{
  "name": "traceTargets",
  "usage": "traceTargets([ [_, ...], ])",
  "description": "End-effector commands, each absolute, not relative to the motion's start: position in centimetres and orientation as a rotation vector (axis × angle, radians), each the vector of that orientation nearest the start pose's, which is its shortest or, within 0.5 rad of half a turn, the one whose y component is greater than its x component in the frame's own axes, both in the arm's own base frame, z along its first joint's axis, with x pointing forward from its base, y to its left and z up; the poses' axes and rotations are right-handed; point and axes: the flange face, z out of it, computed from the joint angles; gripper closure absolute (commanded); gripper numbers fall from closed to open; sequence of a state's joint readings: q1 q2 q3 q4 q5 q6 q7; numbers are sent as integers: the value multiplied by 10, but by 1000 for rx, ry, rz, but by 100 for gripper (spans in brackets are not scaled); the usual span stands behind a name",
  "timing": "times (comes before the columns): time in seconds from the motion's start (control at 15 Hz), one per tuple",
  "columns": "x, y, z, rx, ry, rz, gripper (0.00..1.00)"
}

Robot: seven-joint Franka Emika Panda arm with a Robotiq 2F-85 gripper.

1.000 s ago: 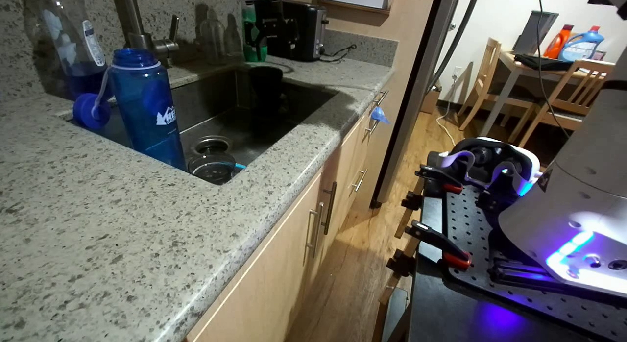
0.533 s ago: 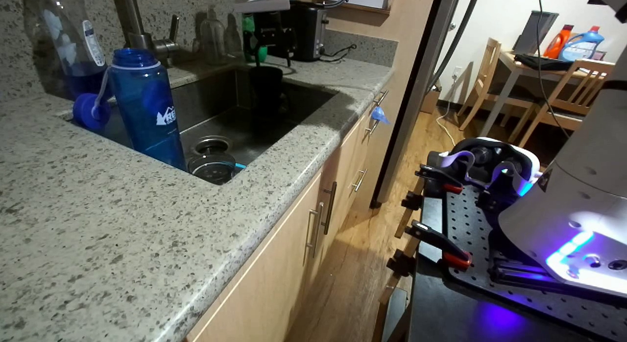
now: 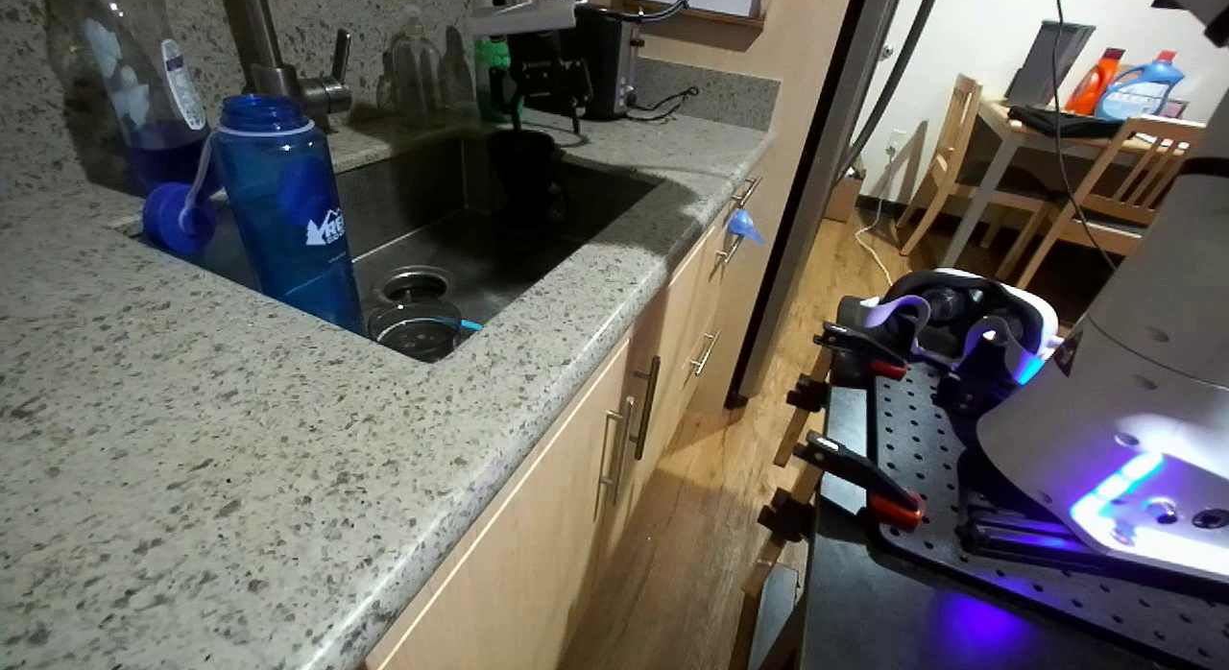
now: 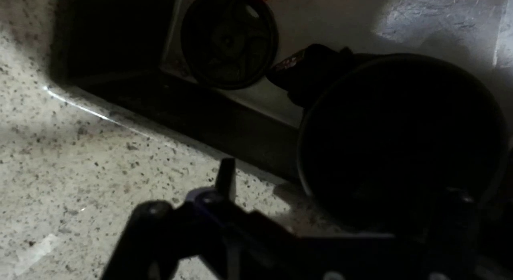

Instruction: Remove the cup from the sink and put it on the countertop near the toaster

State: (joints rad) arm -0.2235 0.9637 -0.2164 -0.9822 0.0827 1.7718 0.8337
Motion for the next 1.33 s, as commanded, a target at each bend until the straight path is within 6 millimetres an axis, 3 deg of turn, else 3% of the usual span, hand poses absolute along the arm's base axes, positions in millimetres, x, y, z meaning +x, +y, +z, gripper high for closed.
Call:
traceTargets([
  [0.0, 720, -264, 264, -2675, 1904, 163, 0],
  [0.73, 720, -258, 231, -2680, 1897, 215, 0],
  [0.8, 721, -257, 231, -2686, 1890, 213, 25],
  [0.93, 721, -257, 231, -2688, 1884, 205, 34],
  [1.27, 726, -256, 244, -2690, 1868, 139, 73],
])
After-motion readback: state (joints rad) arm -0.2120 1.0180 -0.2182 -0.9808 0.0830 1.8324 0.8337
